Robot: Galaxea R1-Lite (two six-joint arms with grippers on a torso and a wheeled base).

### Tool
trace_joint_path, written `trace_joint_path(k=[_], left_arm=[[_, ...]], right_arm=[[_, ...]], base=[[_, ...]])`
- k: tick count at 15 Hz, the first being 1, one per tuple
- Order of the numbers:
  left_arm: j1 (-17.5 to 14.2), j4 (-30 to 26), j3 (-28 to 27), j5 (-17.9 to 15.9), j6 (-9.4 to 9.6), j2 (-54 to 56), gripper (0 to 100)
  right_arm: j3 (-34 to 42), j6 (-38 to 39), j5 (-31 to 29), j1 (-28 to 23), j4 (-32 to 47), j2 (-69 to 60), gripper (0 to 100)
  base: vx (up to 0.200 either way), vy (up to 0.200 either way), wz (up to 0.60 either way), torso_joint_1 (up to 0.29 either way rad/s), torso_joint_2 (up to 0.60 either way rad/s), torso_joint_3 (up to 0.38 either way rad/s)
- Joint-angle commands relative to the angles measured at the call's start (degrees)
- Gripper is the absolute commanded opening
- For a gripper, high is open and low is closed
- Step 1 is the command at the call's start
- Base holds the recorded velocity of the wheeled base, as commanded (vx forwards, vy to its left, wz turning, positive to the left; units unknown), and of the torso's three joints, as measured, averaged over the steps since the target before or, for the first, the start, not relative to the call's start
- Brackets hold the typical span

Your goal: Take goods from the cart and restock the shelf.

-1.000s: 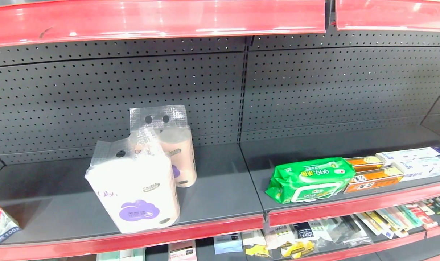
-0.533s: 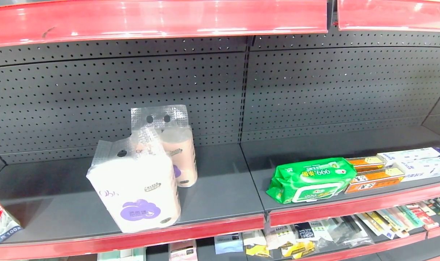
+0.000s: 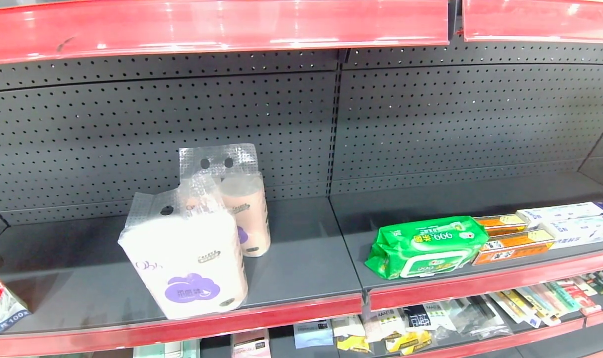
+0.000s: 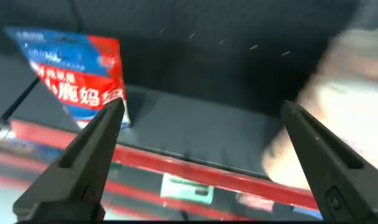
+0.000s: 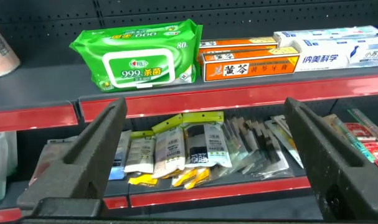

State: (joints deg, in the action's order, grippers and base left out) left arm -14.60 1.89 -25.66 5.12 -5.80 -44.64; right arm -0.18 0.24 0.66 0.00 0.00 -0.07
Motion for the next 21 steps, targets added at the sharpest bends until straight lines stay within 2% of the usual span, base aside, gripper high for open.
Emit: trace_joint_path(k=[1,2,4,6,11,13,21], left_arm=[[-1.7,0.0,2.9,-2.7,0.27,-12.6,100],[-1.7,-0.1,3.6,-3.6,0.62,-13.8,100],[-1.8,-0.2,4.5,-3.6,3.34,-17.1,100],[-1.8,0.2,4.1,-3.5,5.19,-20.8,100],[-1.7,1.1,4.0,-3.8,7.3,-29.6,100],[-1.7,3.1,3.2,-3.8,9.49,-33.5,100],[-1.0,12.1,2.5,-3.7,9.93,-45.4,100]], right_arm=[[0.0,-0.1,0.0,0.0,0.0,0.1,100],[0.0,0.0,0.0,0.0,0.0,0.1,100],[0.0,0.0,0.0,0.0,0.0,0.1,100],[0.0,0.0,0.0,0.0,0.1,0.1,100],[0.0,0.0,0.0,0.0,0.1,0.1,100],[0.0,-0.1,0.0,0.0,0.0,0.1,100],[0.0,0.0,0.0,0.0,0.0,0.1,100]], base=[[0.0,0.0,0.0,0.0,0.0,0.0],[0.0,0.0,0.0,0.0,0.0,0.0],[0.0,0.0,0.0,0.0,0.0,0.0],[0.0,0.0,0.0,0.0,0.0,0.0],[0.0,0.0,0.0,0.0,0.0,0.0],[0.0,0.0,0.0,0.0,0.0,0.0],[0.0,0.0,0.0,0.0,0.0,0.0]])
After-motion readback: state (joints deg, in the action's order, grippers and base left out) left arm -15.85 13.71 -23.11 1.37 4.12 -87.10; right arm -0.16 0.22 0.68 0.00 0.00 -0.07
